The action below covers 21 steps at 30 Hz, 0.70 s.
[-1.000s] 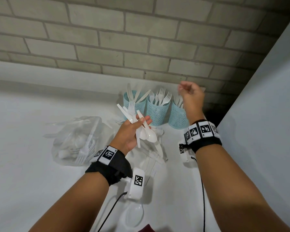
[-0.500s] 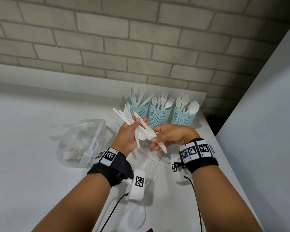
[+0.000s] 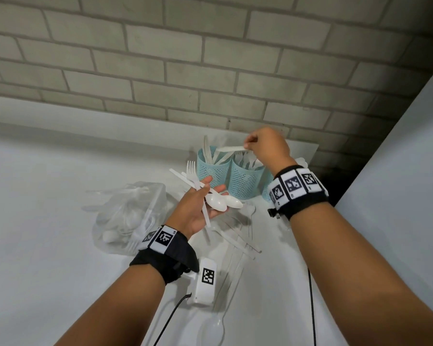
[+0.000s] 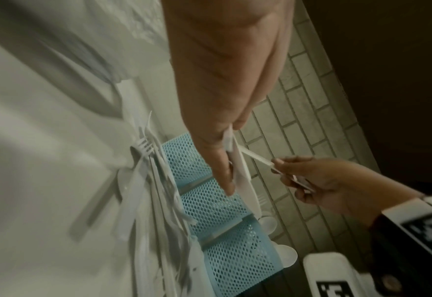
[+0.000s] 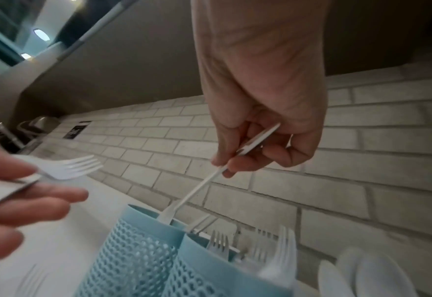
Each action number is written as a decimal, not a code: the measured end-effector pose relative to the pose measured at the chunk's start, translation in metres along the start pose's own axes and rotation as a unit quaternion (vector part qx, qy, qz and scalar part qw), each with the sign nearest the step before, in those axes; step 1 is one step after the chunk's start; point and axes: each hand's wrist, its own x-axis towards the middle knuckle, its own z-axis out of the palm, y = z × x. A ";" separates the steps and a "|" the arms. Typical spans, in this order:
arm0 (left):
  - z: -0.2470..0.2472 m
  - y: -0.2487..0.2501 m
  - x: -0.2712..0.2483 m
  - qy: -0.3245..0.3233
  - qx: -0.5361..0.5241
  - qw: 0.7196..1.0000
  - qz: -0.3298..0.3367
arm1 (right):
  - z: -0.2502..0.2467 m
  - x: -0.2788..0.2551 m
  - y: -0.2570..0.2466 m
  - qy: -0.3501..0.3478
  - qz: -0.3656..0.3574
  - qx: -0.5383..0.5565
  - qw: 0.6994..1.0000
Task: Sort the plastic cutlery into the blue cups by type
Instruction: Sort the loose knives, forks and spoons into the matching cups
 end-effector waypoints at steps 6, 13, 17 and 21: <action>-0.006 0.001 -0.003 -0.039 0.039 0.998 0.011 | 0.018 0.025 -0.025 -0.049 -0.016 -0.026 0.998; -0.011 -0.001 -0.005 -0.047 0.057 0.997 0.025 | 0.033 0.003 -0.021 0.067 -0.043 0.028 0.996; -0.006 -0.006 -0.003 -0.026 0.058 0.998 0.022 | 0.033 -0.009 -0.009 0.096 -0.046 0.070 0.992; -0.002 -0.007 -0.002 -0.014 0.044 0.999 0.015 | 0.034 -0.017 0.006 0.106 -0.003 0.065 0.992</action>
